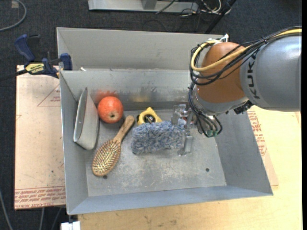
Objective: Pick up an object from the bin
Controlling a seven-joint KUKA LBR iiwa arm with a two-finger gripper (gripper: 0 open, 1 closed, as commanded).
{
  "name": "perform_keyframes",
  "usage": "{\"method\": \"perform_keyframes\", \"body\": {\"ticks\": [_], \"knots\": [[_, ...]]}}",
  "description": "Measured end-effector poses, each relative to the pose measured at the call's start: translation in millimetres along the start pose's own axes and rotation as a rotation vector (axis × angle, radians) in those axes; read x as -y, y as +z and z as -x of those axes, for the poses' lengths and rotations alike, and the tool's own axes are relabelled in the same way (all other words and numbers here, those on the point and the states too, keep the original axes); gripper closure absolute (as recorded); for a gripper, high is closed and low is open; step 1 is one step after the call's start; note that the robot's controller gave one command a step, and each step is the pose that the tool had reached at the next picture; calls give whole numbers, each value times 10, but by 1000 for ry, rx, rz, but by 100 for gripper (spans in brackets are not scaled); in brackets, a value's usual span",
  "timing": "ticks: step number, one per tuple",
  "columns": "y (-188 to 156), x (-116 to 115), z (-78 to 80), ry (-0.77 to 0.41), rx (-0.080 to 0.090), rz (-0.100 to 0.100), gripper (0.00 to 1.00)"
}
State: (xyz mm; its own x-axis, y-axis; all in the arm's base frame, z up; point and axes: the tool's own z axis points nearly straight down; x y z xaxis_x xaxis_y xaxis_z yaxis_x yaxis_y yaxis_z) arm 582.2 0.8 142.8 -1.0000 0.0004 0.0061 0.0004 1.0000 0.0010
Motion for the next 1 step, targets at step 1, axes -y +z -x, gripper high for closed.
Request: {"method": "perform_keyframes", "body": {"ticks": [1], "knots": [[-46,0,14,0,7,0,0]]}}
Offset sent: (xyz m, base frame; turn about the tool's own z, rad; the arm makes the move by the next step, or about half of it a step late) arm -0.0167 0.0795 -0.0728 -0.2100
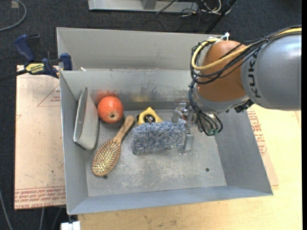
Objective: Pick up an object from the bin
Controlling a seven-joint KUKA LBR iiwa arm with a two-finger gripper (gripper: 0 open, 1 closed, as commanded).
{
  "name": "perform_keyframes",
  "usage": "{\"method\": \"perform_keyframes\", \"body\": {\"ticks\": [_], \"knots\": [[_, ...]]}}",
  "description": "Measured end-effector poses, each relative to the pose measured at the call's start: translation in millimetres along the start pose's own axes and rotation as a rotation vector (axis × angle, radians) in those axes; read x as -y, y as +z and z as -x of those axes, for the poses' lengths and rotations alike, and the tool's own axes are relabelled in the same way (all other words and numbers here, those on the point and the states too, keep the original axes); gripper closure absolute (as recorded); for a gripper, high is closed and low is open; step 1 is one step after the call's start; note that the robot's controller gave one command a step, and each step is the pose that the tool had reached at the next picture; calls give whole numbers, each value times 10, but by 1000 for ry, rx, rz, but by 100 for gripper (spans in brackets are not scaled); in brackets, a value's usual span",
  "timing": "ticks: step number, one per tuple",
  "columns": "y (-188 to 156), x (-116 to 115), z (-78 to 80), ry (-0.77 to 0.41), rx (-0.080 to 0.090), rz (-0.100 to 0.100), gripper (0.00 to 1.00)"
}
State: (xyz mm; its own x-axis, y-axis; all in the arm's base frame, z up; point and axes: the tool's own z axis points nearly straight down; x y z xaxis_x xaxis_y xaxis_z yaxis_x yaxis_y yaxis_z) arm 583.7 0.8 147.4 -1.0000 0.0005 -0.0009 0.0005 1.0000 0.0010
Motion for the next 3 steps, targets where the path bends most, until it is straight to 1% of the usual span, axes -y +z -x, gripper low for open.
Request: {"method": "perform_keyframes", "body": {"ticks": [1,2,3], "knots": [[94,-93,-11,-28,5,-3,0],[763,-231,146,167,2,2,100],[763,-232,146,167,2,2,100]]}}
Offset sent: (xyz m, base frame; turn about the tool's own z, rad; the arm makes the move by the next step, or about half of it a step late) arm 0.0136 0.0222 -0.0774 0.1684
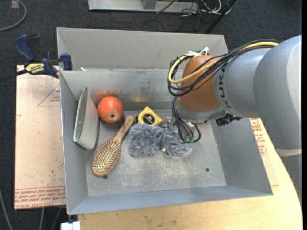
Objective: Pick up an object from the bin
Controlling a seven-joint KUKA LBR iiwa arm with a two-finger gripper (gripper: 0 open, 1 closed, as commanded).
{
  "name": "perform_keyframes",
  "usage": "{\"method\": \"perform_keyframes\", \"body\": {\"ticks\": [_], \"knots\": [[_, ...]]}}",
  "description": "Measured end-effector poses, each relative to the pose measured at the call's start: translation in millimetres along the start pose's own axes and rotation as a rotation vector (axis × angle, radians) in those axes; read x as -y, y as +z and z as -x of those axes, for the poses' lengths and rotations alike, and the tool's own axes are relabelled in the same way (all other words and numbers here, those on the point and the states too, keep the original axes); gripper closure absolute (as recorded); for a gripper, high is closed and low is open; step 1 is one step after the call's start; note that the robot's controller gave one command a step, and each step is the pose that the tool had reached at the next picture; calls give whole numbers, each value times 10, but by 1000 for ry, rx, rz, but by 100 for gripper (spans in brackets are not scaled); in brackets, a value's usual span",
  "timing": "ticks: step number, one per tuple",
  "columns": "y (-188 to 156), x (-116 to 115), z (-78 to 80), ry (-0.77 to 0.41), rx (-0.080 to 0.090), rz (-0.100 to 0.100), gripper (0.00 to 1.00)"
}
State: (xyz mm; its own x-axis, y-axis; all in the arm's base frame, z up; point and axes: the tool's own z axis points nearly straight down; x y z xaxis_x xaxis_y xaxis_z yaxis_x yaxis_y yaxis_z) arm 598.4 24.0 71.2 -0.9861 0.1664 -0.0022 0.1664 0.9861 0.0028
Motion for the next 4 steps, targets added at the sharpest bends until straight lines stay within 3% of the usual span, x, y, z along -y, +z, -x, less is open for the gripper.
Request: {"method": "perform_keyframes", "body": {"ticks": [1,2,3,4], "knots": [[-414,-31,-26,-10,-7,-1,100],[-759,-69,19,-9,8,2,100],[-1022,-48,2,26,-10,-1,100],[-1634,-84,21,26,0,1,100]]}}
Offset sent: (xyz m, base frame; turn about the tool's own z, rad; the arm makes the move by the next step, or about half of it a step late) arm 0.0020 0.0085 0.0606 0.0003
